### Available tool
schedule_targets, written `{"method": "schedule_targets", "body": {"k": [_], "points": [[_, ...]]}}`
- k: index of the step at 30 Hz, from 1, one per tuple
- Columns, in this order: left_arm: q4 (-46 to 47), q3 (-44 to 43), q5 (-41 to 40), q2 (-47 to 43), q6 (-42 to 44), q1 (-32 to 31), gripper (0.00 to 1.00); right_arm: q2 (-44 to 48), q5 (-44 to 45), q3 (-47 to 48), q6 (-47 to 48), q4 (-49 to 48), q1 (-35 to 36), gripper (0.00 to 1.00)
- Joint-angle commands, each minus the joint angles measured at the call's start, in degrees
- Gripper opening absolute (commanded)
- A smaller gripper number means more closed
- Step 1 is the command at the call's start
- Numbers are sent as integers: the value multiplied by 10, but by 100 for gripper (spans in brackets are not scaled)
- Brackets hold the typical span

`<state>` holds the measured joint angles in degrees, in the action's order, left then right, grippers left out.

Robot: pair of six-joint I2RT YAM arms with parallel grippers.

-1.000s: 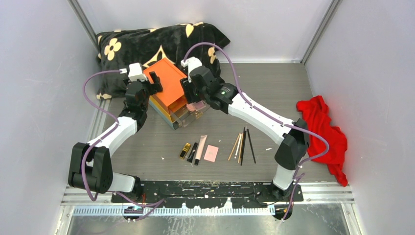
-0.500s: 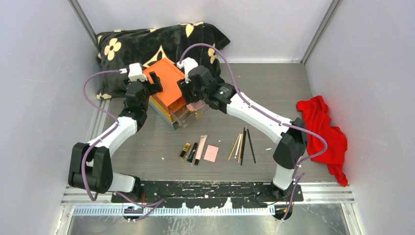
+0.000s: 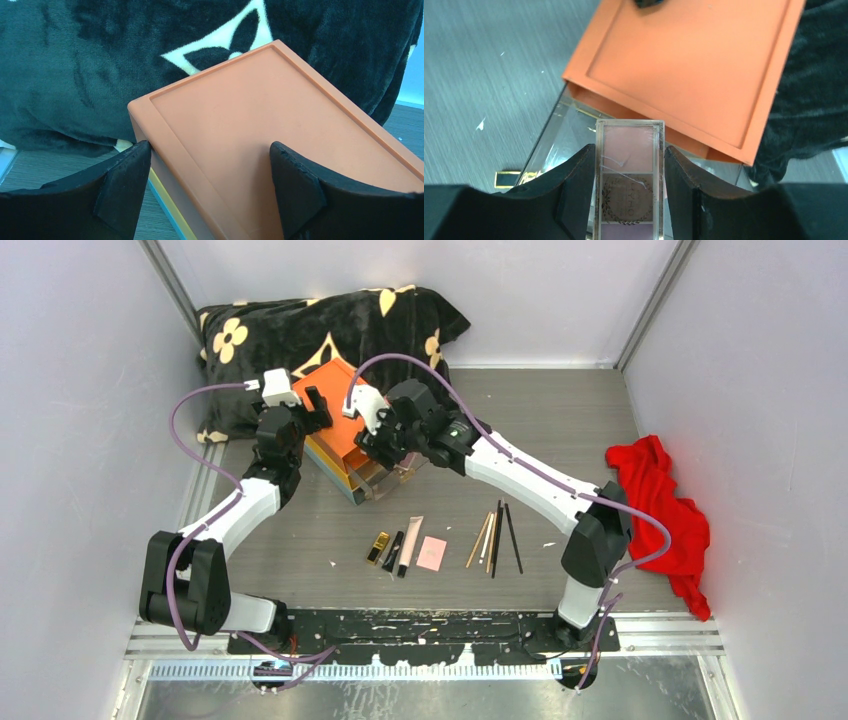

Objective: Organize the makeup
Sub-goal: Place the makeup in the drawer.

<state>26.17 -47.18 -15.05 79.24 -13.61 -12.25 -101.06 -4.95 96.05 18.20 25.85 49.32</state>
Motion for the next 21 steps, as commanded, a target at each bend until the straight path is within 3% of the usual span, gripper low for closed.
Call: {"method": "schedule_targets", "body": {"k": [1,16,21], "points": [[-161,39,75,40,28,-13,83,28,-98,9,113,27,-8,8],[-162,38,75,40,27,-13,84,-117,-181,244,222,206,-34,8],[-162,37,75,41,27,-13,84,-128,-200,243,234,227,-37,9]]}}
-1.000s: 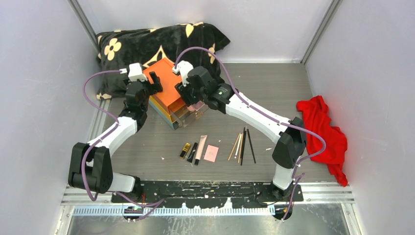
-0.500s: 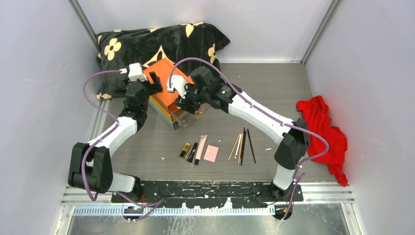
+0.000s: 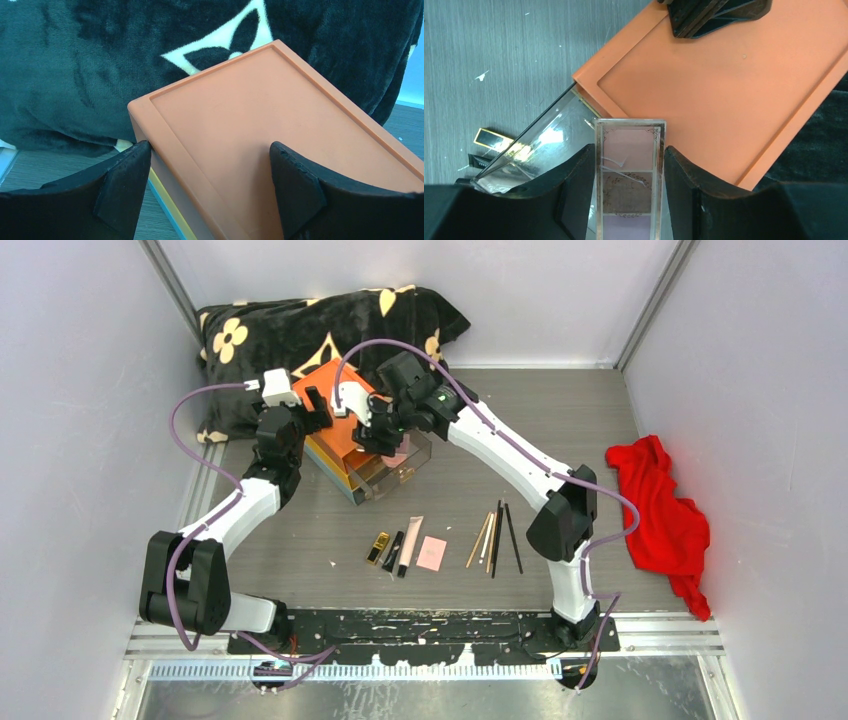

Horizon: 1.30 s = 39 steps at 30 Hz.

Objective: Organize the makeup
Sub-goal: Place the makeup in the drawer.

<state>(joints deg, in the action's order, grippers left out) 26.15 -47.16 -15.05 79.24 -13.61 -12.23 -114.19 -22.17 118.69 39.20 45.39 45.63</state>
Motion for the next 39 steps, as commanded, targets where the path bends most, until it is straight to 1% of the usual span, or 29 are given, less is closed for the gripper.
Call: {"method": "schedule_targets", "body": {"k": [1,6,14,16,18,20,21,22,26,32,35,39], "points": [[-162,37,75,41,27,-13,84,5,-32,8,25,33,0,9],[-163,36,74,42,28,-14,84,15,-52,-30,35,33,0,9],[-163,36,75,41,27,-14,83,13,-69,-37,42,63,-1,10],[-163,36,75,41,27,-14,84,11,-72,-38,35,61,-1,13],[-162,36,75,42,27,-14,83,6,-73,-38,30,60,-1,23],[-162,37,75,41,27,-14,84,4,-68,-39,23,53,-2,30],[-162,37,74,40,27,-14,84,4,-66,-40,21,50,-2,38],[-162,37,75,40,28,-13,83,4,-64,-41,19,47,-1,44],[-162,37,74,42,27,-14,83,10,-54,-49,7,24,-2,61],[-162,37,75,41,28,-13,83,23,-24,-58,-10,-23,-1,74],[-162,37,75,42,26,-13,83,28,-6,-56,-20,-45,-2,75],[-162,37,74,42,27,-14,83,50,28,-76,-43,-101,-2,76]]}}
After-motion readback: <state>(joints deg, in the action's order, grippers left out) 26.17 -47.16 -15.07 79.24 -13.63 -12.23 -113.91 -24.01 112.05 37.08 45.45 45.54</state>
